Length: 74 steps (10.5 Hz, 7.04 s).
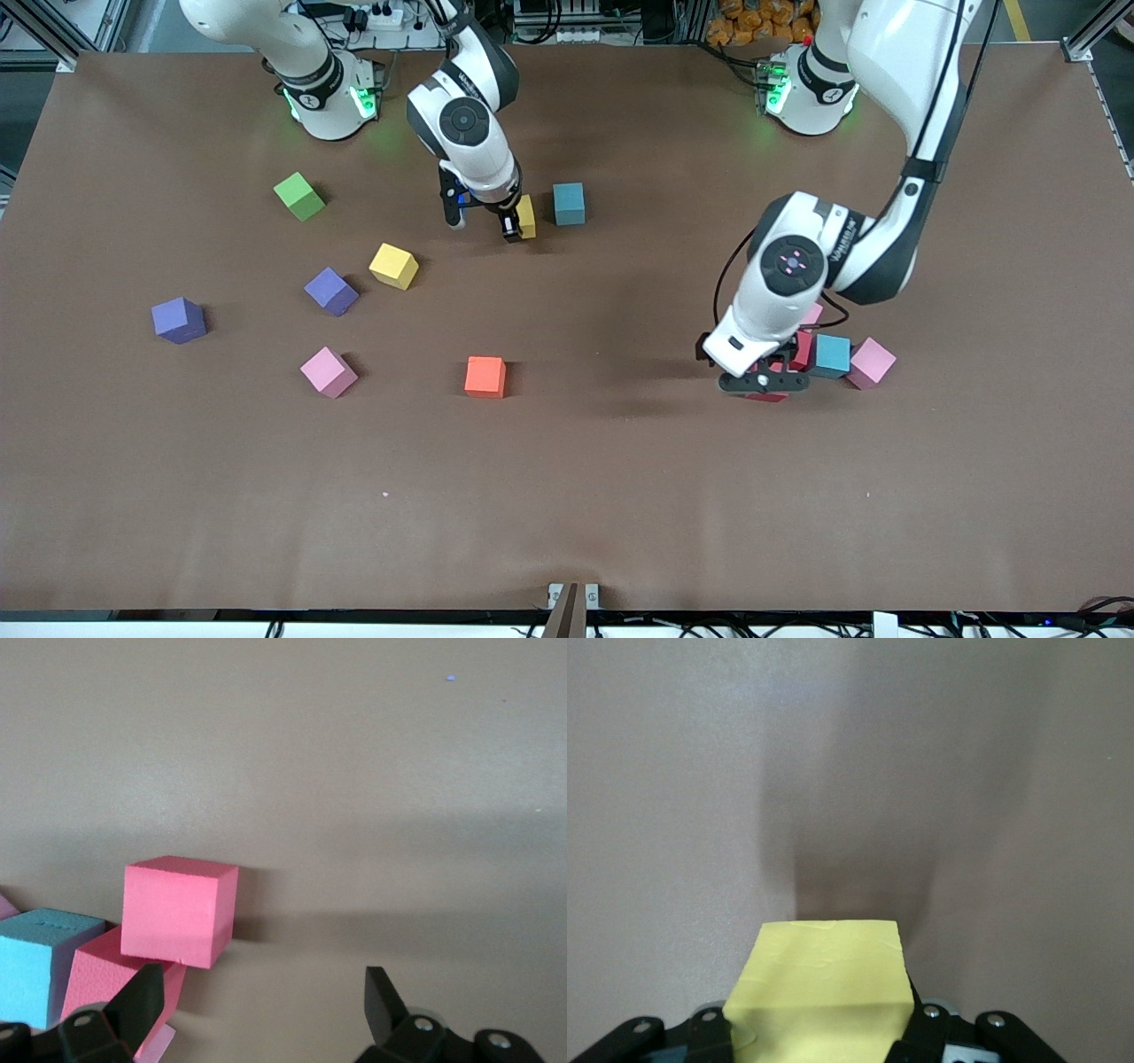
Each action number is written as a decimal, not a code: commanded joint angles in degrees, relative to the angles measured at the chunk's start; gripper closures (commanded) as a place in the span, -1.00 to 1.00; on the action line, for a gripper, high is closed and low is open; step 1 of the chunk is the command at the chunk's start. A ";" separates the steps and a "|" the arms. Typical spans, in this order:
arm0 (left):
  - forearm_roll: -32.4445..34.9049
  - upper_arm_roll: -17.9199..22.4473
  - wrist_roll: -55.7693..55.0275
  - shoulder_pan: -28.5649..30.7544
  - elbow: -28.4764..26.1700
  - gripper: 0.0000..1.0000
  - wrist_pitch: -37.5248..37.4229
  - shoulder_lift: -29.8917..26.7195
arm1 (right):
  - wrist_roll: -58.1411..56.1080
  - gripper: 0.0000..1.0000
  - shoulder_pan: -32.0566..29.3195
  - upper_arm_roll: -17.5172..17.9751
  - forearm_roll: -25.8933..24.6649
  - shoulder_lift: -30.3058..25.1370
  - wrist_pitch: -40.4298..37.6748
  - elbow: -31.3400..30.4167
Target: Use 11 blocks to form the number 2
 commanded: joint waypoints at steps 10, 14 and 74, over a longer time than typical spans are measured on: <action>-4.79 5.84 14.96 0.83 1.24 -1.00 3.53 4.89 | 14.27 0.38 6.99 -0.03 0.72 3.12 11.22 -3.45; -7.77 6.19 14.52 0.83 1.24 -1.00 3.53 6.56 | 14.98 0.38 7.16 0.67 0.72 3.12 11.75 -3.19; 8.48 -32.92 -137.27 -1.90 -28.12 0.53 20.32 -2.31 | -86.80 -1.00 -21.05 0.23 -8.59 30.89 -15.67 48.67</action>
